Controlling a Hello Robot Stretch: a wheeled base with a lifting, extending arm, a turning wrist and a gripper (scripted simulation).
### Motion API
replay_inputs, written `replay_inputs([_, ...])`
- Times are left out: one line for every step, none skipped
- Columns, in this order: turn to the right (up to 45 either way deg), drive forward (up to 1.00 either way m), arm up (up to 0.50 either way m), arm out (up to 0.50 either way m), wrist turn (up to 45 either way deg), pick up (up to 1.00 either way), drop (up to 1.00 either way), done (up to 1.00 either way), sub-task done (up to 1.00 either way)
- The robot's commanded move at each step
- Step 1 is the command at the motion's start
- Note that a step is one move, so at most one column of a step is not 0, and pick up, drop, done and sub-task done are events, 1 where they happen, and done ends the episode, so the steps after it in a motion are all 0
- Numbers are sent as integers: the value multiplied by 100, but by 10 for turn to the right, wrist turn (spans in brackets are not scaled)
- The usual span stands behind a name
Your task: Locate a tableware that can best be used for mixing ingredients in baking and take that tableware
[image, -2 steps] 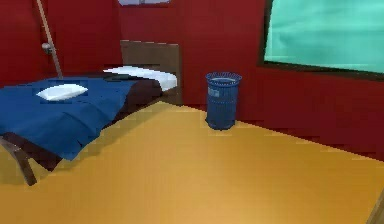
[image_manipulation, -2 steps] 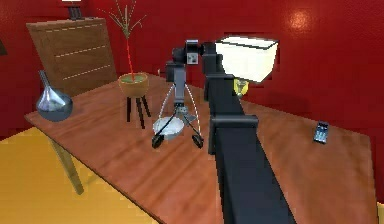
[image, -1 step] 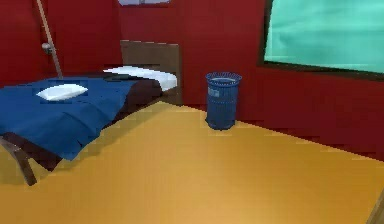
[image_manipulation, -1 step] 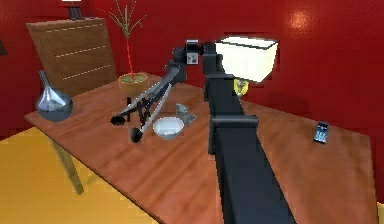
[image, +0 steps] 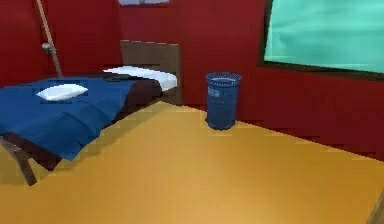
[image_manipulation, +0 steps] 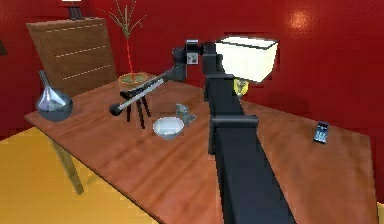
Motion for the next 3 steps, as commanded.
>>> replay_inputs([0,0,0,0,450,0,0,0,0])
replay_inputs([0,0,0,0,120,0,0,0,0])
replay_inputs([0,0,-24,0,0,0,0,0,0])
